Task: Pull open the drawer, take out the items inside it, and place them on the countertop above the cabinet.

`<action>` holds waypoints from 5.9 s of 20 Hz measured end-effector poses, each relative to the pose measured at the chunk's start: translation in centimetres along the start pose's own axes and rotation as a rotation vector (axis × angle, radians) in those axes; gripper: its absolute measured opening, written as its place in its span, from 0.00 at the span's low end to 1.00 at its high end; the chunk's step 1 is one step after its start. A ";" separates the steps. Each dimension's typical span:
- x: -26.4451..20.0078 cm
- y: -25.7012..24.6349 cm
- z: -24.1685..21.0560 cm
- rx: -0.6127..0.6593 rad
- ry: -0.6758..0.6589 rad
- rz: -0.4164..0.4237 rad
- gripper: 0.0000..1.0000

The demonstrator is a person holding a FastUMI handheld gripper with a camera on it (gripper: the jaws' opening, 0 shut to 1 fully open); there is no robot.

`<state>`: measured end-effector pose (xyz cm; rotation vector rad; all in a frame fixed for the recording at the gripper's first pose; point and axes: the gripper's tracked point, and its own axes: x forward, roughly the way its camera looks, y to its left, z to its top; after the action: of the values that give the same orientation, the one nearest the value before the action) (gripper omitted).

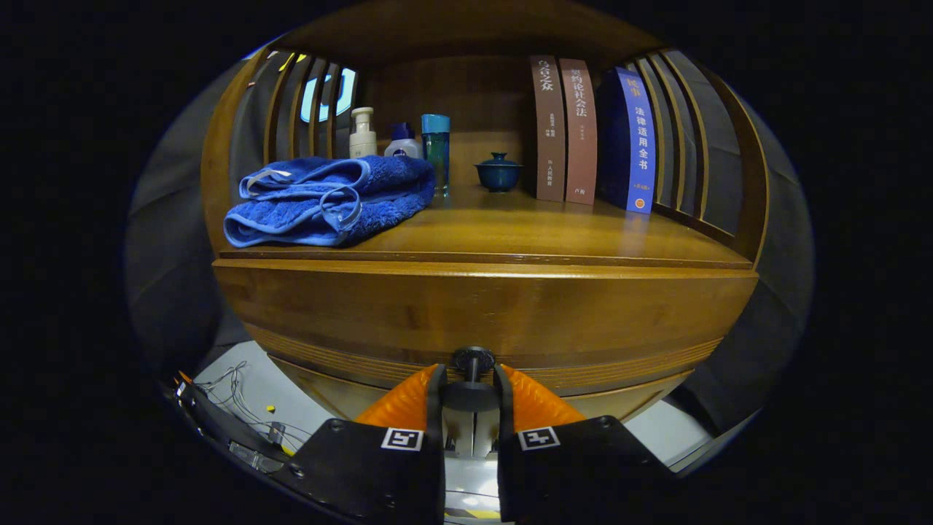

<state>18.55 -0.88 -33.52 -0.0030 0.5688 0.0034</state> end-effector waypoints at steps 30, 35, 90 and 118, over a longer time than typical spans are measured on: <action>-18.4 1.9 -10.4 -0.009 0.159 0.026 0.32; -18.2 1.8 -10.4 0.003 0.163 0.023 0.32; -0.7 0.3 -3.7 0.031 0.717 -0.020 0.35; -0.6 -0.7 16.5 0.065 0.328 0.058 0.35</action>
<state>26.94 -1.50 -19.24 0.0771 0.8965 0.0420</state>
